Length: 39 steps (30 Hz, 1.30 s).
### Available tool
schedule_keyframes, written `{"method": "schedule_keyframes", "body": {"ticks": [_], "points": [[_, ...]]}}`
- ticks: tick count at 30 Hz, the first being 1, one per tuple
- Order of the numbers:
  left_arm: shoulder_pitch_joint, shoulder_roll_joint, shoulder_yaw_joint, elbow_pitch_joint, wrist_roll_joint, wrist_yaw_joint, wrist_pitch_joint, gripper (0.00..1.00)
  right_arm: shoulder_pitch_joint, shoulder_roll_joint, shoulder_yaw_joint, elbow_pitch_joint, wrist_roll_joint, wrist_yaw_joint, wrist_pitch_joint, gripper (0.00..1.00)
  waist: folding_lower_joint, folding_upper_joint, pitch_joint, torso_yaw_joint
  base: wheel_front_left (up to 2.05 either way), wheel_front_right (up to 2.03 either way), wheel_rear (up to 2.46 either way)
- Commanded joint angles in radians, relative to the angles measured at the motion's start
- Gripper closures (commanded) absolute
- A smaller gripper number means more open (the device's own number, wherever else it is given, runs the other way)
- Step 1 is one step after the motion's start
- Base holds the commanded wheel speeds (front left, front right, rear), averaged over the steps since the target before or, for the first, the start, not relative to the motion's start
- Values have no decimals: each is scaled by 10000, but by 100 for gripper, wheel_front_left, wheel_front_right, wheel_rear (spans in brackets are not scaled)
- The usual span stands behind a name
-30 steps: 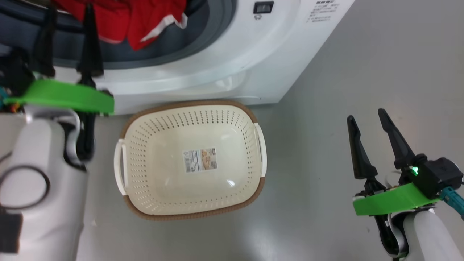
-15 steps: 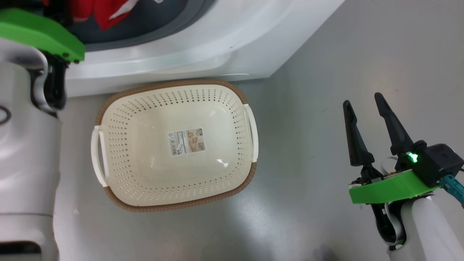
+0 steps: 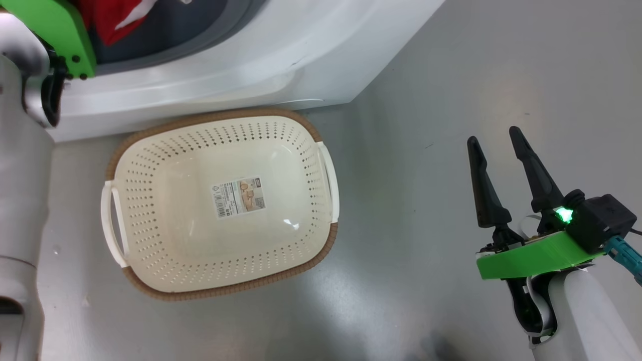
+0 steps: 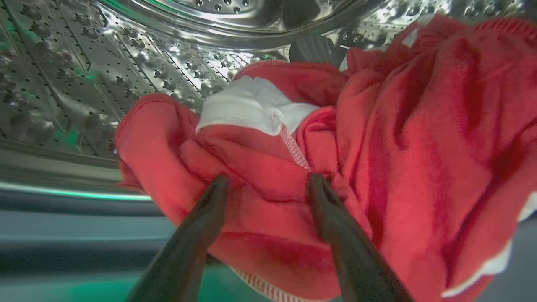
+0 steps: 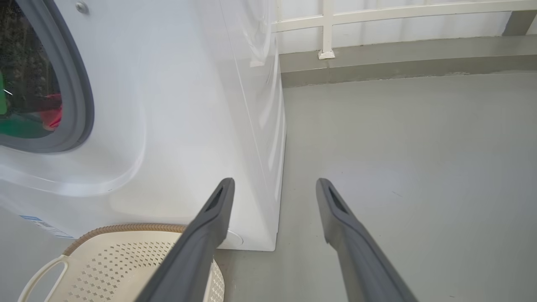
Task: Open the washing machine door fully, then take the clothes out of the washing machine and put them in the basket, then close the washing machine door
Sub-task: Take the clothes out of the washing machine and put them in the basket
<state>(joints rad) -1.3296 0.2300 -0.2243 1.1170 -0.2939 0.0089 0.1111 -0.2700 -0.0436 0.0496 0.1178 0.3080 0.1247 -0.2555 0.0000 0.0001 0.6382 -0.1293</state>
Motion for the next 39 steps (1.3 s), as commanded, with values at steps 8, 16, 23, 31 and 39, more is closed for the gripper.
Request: {"method": "schedule_keyframes", "body": {"ticks": [8,16,23,31,39], "points": [[-317,845,-380,640,553,537,868,6,114,-66,371,-255,263,60,-63,0,0,-1,-81,-262,0,0,0],[-197,932,-406,717,426,414,456,100,163,-66,380,-261,320,60,-63,0,0,-1,-69,-301,0,0,0],[132,911,-252,404,158,340,-994,100,103,-66,393,-164,328,60,-63,0,0,-1,-232,-180,0,0,0],[794,714,44,-79,-386,-260,-3083,100,154,-66,214,-90,338,60,-63,0,0,-1,-695,95,0,0,0],[1892,544,306,-975,-679,-594,-3710,100,293,-66,131,-15,387,60,-63,0,0,-1,-1331,261,0,0,0]]}}
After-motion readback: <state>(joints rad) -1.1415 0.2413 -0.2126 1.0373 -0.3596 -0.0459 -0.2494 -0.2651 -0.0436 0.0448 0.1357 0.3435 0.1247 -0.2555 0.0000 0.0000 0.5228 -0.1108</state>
